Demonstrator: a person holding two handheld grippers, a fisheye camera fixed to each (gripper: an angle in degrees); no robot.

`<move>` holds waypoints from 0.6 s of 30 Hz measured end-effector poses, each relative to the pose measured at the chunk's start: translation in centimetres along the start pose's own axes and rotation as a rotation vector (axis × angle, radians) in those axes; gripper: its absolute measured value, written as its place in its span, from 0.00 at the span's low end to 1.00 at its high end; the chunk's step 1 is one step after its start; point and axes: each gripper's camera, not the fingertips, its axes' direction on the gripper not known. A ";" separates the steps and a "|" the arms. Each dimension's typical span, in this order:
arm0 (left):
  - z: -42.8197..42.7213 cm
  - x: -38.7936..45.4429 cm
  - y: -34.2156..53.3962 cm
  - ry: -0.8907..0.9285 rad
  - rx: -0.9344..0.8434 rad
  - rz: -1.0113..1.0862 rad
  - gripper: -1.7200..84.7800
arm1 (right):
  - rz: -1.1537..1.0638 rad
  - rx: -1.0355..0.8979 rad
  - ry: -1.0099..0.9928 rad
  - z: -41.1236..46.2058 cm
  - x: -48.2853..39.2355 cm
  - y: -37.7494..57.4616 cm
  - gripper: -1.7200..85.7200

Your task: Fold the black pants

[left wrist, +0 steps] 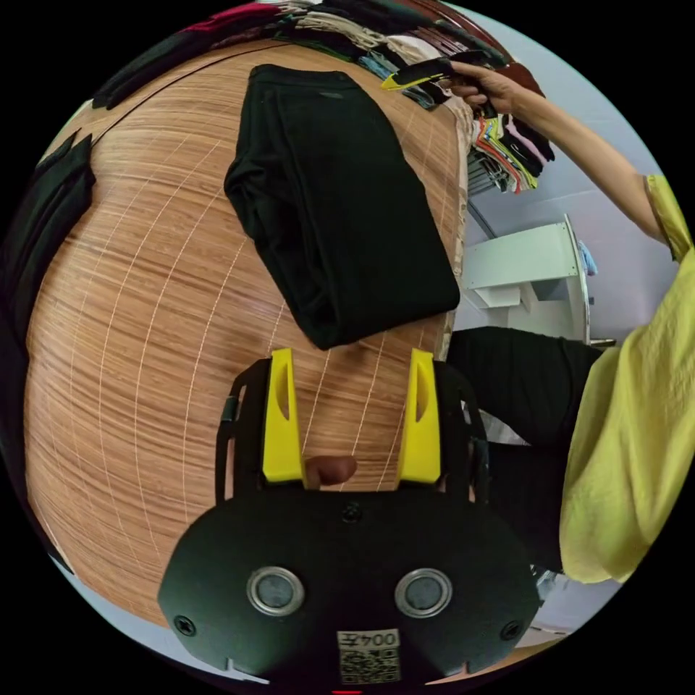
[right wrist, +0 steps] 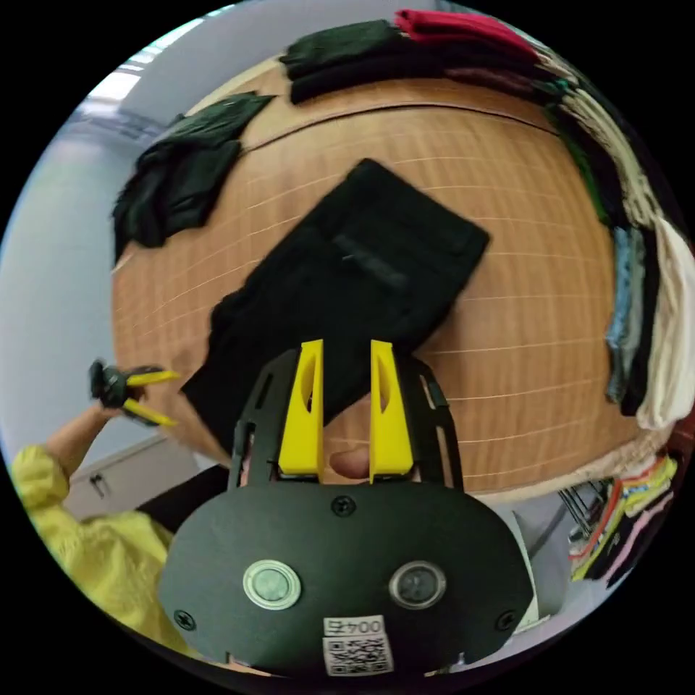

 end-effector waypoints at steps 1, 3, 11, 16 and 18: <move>-0.1 0.1 0.0 -0.001 -0.002 0.014 0.27 | -0.022 -0.002 -0.044 0.3 -1.2 0.6 0.14; -0.4 0.4 -0.4 -0.002 -0.006 0.078 0.28 | -0.057 -0.063 -0.140 3.4 -5.8 2.9 0.14; -0.5 -0.7 -4.6 -0.012 -0.031 0.322 0.29 | -0.129 -0.125 0.218 15.8 -16.6 4.8 0.13; -0.3 -2.2 -7.5 0.066 -0.065 0.434 0.29 | -0.115 -0.152 0.222 17.3 -19.2 2.9 0.12; 0.1 -2.7 -8.6 0.116 -0.084 0.466 0.29 | -0.121 -0.164 0.189 18.0 -20.1 2.0 0.12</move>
